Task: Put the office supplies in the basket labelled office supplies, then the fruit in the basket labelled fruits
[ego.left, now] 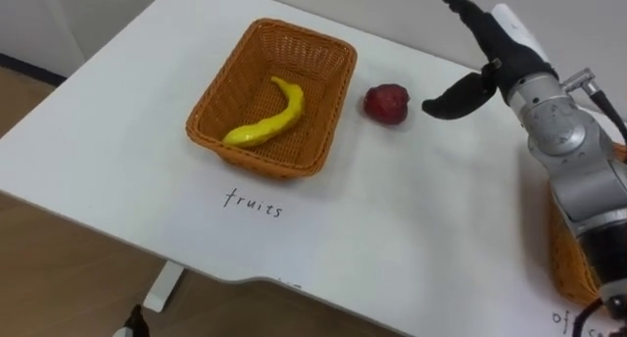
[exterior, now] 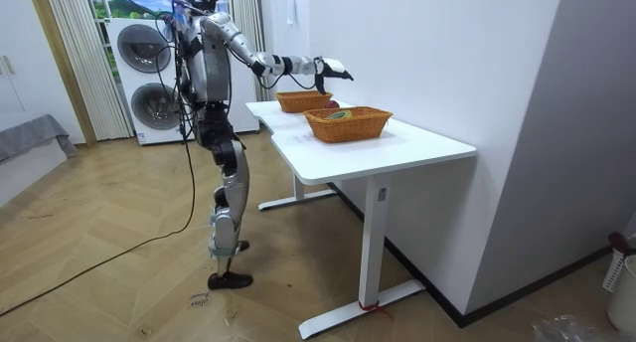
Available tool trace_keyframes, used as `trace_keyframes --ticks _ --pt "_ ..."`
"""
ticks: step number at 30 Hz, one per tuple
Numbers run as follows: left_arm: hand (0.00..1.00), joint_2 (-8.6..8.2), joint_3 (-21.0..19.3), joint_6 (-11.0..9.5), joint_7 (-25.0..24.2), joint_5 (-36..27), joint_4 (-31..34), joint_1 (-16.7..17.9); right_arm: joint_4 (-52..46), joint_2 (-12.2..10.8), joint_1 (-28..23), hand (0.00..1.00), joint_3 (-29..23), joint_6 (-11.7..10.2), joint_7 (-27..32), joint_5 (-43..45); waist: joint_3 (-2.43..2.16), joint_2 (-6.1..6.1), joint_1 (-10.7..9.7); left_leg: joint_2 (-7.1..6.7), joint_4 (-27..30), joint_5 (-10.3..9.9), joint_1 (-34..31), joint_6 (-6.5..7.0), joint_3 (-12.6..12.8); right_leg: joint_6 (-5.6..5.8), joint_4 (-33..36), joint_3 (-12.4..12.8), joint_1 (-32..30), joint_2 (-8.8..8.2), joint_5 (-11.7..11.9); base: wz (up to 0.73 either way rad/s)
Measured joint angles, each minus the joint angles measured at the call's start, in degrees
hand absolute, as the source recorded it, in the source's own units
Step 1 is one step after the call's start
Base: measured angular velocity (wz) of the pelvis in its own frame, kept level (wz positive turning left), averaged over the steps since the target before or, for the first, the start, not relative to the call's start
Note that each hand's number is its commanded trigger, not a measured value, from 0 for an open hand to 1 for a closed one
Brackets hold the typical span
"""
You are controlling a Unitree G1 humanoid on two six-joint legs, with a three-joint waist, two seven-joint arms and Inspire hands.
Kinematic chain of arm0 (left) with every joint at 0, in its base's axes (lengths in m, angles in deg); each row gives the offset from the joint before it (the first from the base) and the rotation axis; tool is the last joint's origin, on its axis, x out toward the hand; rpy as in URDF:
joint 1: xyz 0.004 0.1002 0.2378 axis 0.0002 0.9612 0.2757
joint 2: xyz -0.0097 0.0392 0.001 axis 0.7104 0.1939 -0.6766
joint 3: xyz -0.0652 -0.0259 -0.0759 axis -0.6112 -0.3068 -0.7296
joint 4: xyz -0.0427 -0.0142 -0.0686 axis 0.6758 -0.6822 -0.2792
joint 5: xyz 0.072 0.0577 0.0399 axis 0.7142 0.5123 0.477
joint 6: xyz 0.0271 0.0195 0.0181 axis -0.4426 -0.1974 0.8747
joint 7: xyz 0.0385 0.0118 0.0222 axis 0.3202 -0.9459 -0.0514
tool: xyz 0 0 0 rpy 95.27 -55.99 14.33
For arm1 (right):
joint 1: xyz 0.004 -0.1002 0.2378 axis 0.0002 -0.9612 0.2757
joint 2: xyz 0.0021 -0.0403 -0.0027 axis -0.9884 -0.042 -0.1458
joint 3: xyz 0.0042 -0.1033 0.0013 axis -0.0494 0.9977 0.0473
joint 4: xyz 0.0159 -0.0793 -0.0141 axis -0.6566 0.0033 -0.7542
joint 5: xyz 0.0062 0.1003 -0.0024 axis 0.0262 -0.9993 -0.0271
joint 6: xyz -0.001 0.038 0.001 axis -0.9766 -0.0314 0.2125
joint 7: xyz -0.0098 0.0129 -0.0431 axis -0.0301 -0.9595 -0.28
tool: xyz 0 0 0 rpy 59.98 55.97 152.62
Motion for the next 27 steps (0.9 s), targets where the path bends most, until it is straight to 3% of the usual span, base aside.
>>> trace_keyframes --ticks 7,13,18,23,27 --pt "0.00 0.08 0.0 0.0 0.0 -0.1 0.1 -0.2 4.8 0.0 1.8 0.00 1.6 -0.6 0.1 1.1 0.03 -0.34 0.3 0.02 0.0 0.0 0.0 0.01 0.1 0.00 0.0 0.1 -0.1 -0.06 0.0 0.00" --pt "0.00 1.28 0.0 -1.2 0.1 -0.1 0.1 -1.7 8.7 0.0 3.1 0.00 5.1 -0.7 0.1 1.1 0.02 -1.75 0.4 0.02 0.6 0.1 -1.9 -0.11 -0.1 0.01 0.0 0.9 -1.6 0.14 0.0 0.00" --pt "0.00 1.60 1.0 -2.5 0.6 -0.1 -0.7 -3.3 11.5 0.0 3.3 0.00 5.4 -1.8 0.1 0.8 0.16 -2.00 2.5 -0.04 0.9 0.3 -3.2 -0.15 -0.1 -0.01 0.0 0.5 -2.8 0.10 0.0 0.00" --pt "0.00 1.90 1.8 -3.1 0.6 -2.3 -1.0 -4.7 16.9 0.0 4.8 0.00 7.4 -2.4 0.2 0.4 0.83 -2.94 3.4 -0.12 0.9 0.7 -5.0 -0.30 -1.1 -0.01 0.0 -0.2 -4.1 0.14 0.0 0.11" --pt "0.00 2.22 2.0 -3.4 0.5 -2.3 -1.0 -4.9 17.8 0.0 6.3 0.00 9.2 -2.4 0.2 0.7 0.99 -3.60 3.3 -0.12 0.9 0.8 -6.3 -0.36 -1.1 -0.02 0.1 -0.2 -5.5 0.15 0.0 0.02"
